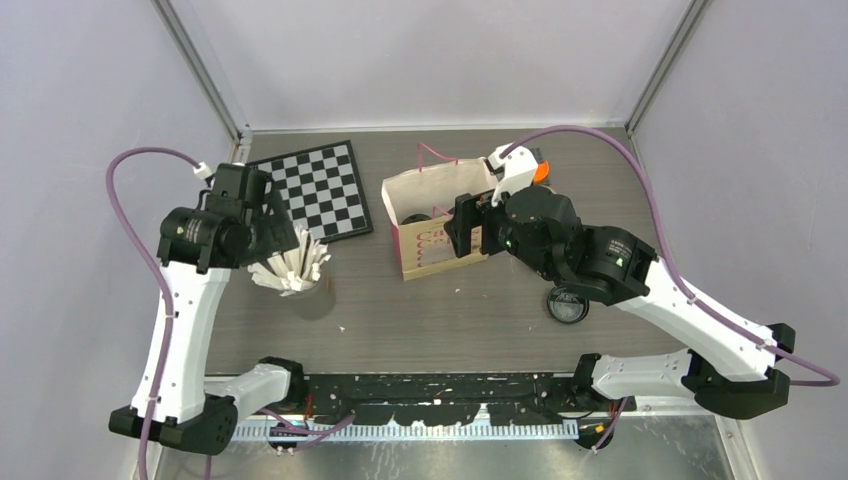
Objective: Pack the takeout coffee
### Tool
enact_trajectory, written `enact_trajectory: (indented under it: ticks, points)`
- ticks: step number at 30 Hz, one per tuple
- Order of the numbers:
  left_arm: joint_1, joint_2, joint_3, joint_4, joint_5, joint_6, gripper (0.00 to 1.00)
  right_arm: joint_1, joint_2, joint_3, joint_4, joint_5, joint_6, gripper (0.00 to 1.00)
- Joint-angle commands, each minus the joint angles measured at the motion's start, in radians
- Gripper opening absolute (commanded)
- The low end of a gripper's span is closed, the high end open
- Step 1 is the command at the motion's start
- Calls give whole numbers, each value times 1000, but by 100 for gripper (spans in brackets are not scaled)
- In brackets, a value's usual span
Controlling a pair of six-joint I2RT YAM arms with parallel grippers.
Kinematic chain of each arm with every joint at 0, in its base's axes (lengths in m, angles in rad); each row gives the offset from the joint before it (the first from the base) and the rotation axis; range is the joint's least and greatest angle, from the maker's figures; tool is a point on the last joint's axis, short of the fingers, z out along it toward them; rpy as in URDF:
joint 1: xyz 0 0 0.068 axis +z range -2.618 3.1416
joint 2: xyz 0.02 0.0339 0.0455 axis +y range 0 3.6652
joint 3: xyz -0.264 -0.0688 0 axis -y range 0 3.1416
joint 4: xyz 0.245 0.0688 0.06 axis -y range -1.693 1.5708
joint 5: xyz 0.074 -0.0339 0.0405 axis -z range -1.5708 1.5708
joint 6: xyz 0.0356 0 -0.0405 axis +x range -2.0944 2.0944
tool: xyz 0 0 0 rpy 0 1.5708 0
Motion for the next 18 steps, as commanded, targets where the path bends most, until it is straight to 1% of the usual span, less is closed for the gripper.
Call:
enact_trajectory:
  ticks: [1,2,4,7,10,14,16,18]
  points:
    - [72,-37,10,-76,-119,-102,99,-4,-31,-20,41,-18,26,87]
    - [84,-35,15,-85,-134,-121,94,-3,-34,-24,41,-18,26,87]
    - [103,-46,27,-118,-141,-174,81,-2,-37,-24,41,-18,22,87]
    - [106,-110,-29,-107,-137,-246,69,-4,-42,-22,42,-21,9,87]
    - [108,-146,-96,-103,-108,-284,62,-3,-44,-40,53,-18,-8,87]
    - [114,-162,-159,-86,-28,-342,55,-3,-47,-54,63,-21,-4,87]
    - [115,-177,-190,-63,-19,-359,50,-3,-51,-62,67,-27,3,87]
    - [119,-186,-215,-44,-33,-363,48,-4,-55,-72,66,-26,8,87]
